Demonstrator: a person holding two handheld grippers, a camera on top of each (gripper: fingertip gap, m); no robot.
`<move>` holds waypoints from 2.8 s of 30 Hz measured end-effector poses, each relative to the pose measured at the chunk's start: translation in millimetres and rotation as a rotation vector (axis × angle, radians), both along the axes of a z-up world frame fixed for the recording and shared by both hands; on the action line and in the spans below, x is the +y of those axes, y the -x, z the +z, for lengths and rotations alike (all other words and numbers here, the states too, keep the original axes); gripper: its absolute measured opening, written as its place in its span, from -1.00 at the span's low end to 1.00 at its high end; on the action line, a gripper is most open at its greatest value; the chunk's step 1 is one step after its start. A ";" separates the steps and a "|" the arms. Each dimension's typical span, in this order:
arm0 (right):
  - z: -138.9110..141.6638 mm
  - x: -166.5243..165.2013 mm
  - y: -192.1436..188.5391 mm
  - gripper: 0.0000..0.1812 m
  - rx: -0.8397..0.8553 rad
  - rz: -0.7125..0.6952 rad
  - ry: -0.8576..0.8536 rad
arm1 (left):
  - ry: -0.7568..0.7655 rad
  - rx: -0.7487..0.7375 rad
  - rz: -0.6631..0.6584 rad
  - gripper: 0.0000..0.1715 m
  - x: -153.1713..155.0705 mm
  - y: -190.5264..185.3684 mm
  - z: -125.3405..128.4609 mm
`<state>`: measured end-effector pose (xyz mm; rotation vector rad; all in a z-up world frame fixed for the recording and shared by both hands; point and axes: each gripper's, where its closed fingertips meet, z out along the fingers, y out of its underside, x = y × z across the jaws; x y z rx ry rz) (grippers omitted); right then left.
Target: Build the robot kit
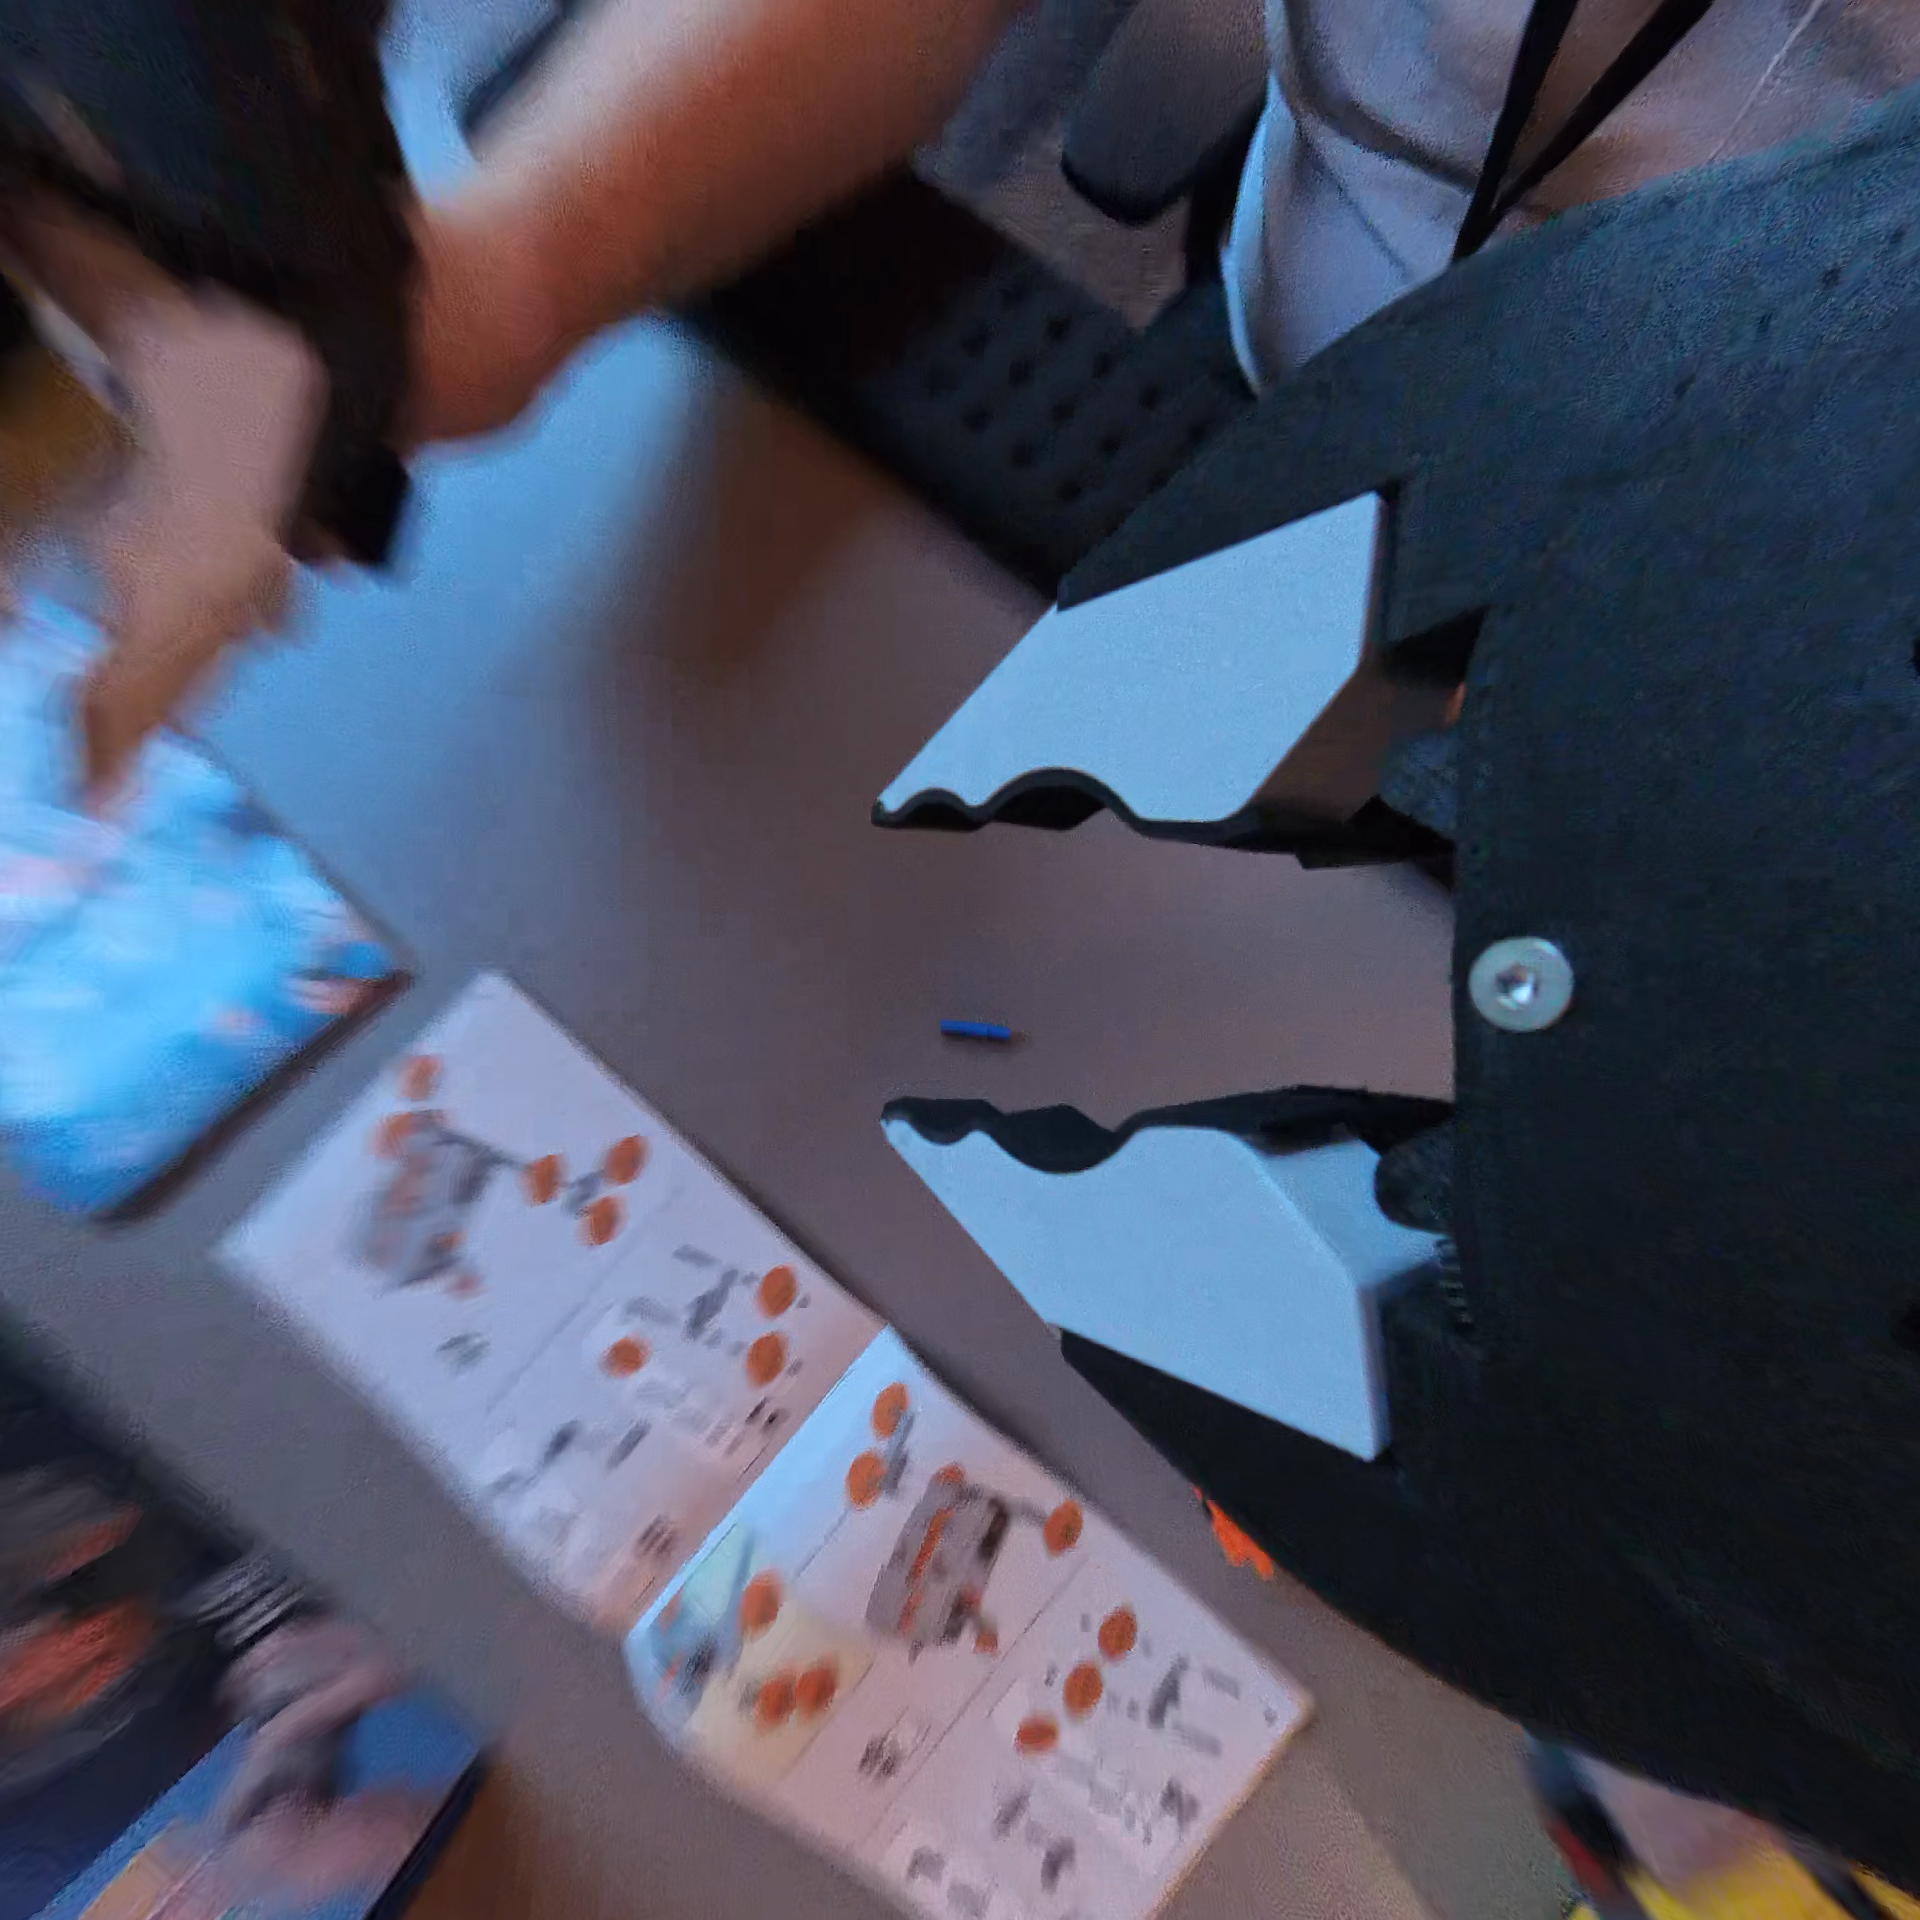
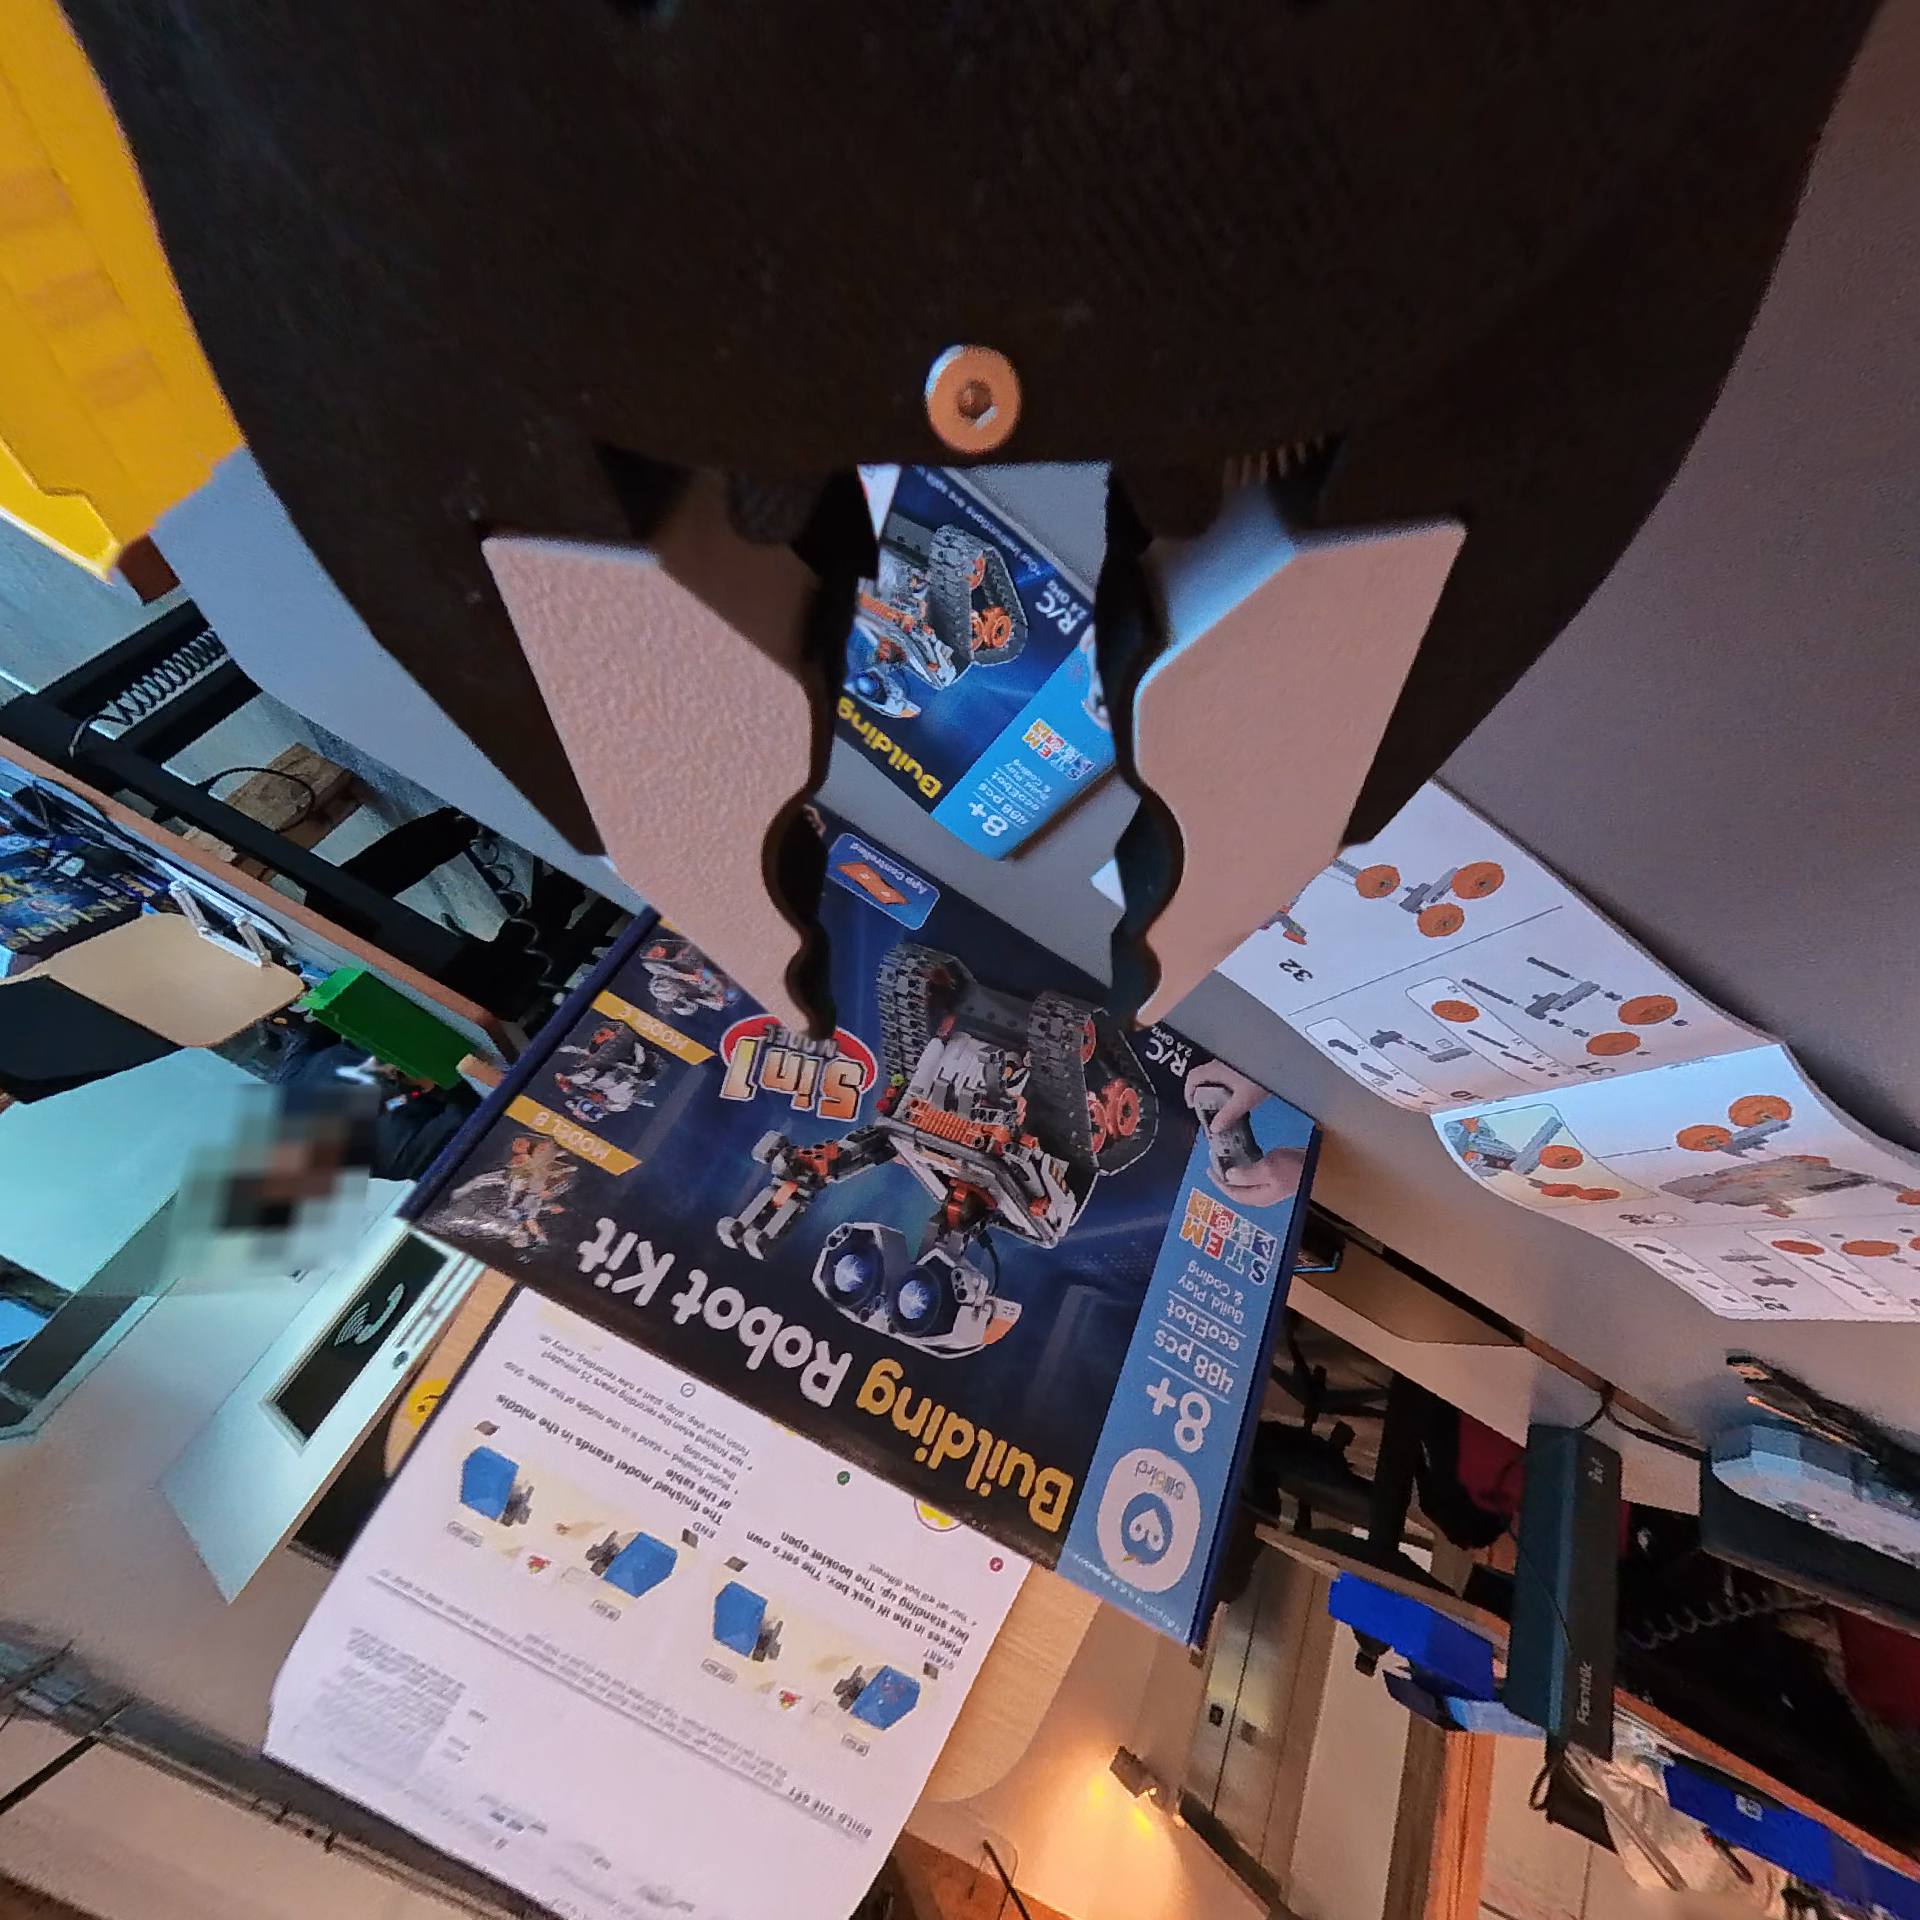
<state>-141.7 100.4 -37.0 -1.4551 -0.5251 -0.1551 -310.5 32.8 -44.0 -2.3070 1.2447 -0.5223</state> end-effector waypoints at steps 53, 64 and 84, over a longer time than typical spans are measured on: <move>-68.1 -21.5 131.7 -0.55 -0.614 0.180 0.097 | -0.144 0.451 0.599 -0.50 55.3 464.4 -91.3; -69.7 8.9 -29.8 -0.57 -0.695 -0.299 0.284 | -0.139 0.452 0.610 -0.51 68.6 452.7 -95.8; -91.3 18.2 -35.1 -0.58 -0.585 -0.256 0.374 | -0.232 0.336 0.726 -0.78 79.2 454.0 -62.5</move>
